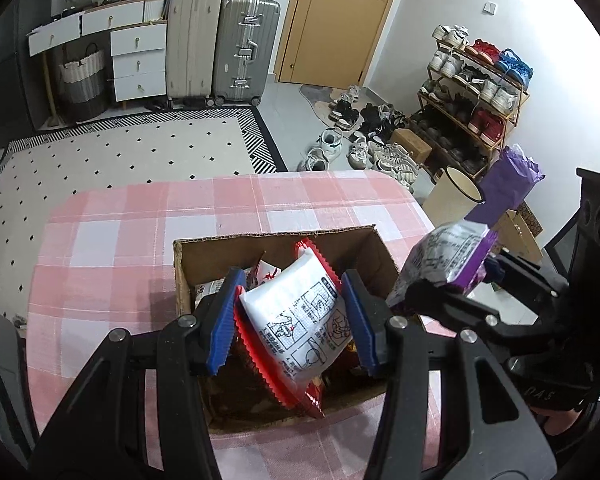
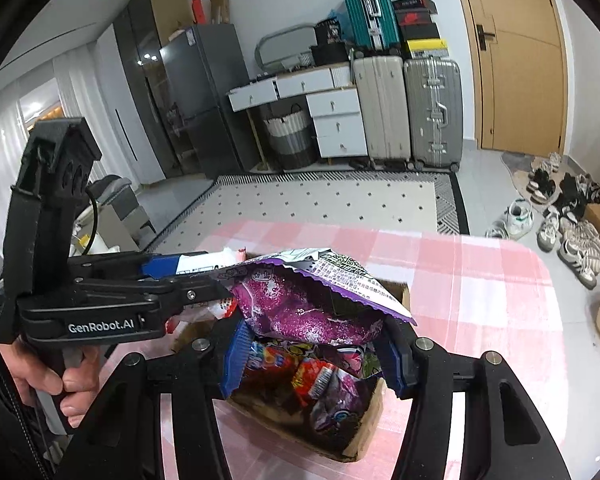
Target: Organize snacks
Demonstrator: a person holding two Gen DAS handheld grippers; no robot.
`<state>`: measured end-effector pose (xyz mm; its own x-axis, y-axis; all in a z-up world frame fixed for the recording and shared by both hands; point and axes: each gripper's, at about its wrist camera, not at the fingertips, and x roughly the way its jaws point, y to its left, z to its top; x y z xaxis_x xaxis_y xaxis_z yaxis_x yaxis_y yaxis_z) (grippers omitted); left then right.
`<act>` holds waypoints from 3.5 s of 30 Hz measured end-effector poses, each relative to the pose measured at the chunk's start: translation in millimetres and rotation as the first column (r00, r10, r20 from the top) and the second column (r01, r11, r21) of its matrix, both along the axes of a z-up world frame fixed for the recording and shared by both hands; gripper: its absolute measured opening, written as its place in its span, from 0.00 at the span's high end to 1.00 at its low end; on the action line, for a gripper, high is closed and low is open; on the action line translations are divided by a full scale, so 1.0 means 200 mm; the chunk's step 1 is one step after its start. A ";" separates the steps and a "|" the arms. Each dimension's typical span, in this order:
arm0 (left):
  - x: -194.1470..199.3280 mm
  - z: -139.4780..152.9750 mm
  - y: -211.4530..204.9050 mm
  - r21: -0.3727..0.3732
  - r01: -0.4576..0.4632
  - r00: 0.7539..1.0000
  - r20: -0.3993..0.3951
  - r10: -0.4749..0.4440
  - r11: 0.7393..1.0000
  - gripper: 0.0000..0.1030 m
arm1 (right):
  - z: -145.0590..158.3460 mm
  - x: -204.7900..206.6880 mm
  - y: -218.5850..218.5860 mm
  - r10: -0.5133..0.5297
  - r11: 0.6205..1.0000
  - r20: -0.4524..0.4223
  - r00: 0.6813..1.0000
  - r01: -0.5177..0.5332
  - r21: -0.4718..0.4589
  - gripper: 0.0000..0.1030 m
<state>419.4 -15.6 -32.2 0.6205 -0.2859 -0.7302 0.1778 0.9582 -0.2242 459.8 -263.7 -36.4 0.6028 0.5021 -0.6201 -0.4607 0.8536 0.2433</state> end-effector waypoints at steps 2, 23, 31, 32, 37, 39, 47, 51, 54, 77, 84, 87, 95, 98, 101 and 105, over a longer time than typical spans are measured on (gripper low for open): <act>0.03 -0.02 0.01 -0.027 -0.001 1.000 -0.004 0.001 1.000 0.53 | -0.03 0.01 0.02 0.006 1.000 -0.012 1.000 -0.006 -0.012 0.45; -0.20 0.04 0.14 -0.005 -0.110 0.994 0.029 0.110 0.994 0.22 | 0.08 -0.22 -0.14 -0.046 0.998 0.095 0.994 0.042 0.043 0.15; -0.50 0.17 0.14 0.049 -0.150 0.982 0.123 0.143 0.987 0.18 | 0.18 -0.55 -0.21 -0.030 0.998 0.198 0.980 0.020 0.054 0.09; -0.53 0.18 0.14 0.053 -0.154 0.980 0.134 0.146 0.987 0.17 | 0.19 -0.59 -0.21 -0.028 0.999 0.217 0.976 0.019 0.043 0.09; -0.72 0.21 0.12 0.039 -0.168 0.971 0.177 0.159 0.985 0.13 | 0.22 -0.76 -0.23 -0.038 0.999 0.262 0.964 0.028 0.044 0.06; -0.79 0.21 0.12 0.035 -0.170 0.969 0.186 0.161 0.985 0.04 | 0.23 -0.82 -0.24 -0.037 0.999 0.284 0.958 0.026 0.042 0.05; -1.04 0.17 0.11 0.078 -0.236 0.939 0.275 0.206 0.969 0.01 | 0.15 -1.07 -0.34 -0.098 0.995 0.359 0.928 0.085 0.052 0.01; -1.13 0.09 0.09 0.116 -0.279 0.922 0.312 0.232 0.953 0.01 | 0.06 -1.16 -0.36 -0.116 0.993 0.380 0.917 0.114 0.028 0.01; -1.18 0.01 0.10 0.101 -0.274 0.914 0.335 0.227 0.956 0.01 | -0.02 -1.23 -0.37 -0.131 0.991 0.399 0.907 0.132 0.024 0.01; -1.42 -0.44 0.18 0.106 -0.388 0.791 0.549 0.272 0.916 0.01 | -0.48 -1.42 -0.60 -0.248 0.966 0.412 0.877 0.253 0.042 0.01; -1.38 -0.48 0.15 0.130 -0.367 0.808 0.534 0.247 0.921 0.01 | -0.47 -1.39 -0.56 -0.224 0.971 0.407 0.886 0.241 0.010 0.01; -1.38 -0.49 0.18 0.097 -0.369 0.804 0.532 0.265 0.925 0.01 | -0.47 -1.38 -0.55 -0.225 0.970 0.410 0.884 0.242 0.012 0.01; -1.34 -0.50 0.16 0.109 -0.353 0.814 0.526 0.247 0.929 0.01 | -0.47 -1.39 -0.55 -0.221 0.971 0.409 0.886 0.239 0.006 0.01; -1.34 -0.51 0.16 0.107 -0.357 0.811 0.528 0.251 0.928 0.01 | -0.47 -1.39 -0.55 -0.221 0.971 0.408 0.886 0.239 0.008 0.01; -1.35 -0.51 0.17 0.105 -0.364 0.810 0.527 0.259 0.926 0.01 | -0.47 -1.39 -0.54 -0.221 0.971 0.409 0.885 0.239 0.008 0.01; -1.36 -0.51 0.18 0.103 -0.364 0.808 0.530 0.259 0.926 0.01 | -0.47 -1.39 -0.54 -0.221 0.971 0.409 0.885 0.239 0.007 0.01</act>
<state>147.0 19.7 -133.9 0.9440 0.0976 -0.3152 -0.1015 0.9948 0.0038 182.7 -372.5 -131.0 0.9010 0.2976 -0.3156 -0.3007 0.9529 0.0399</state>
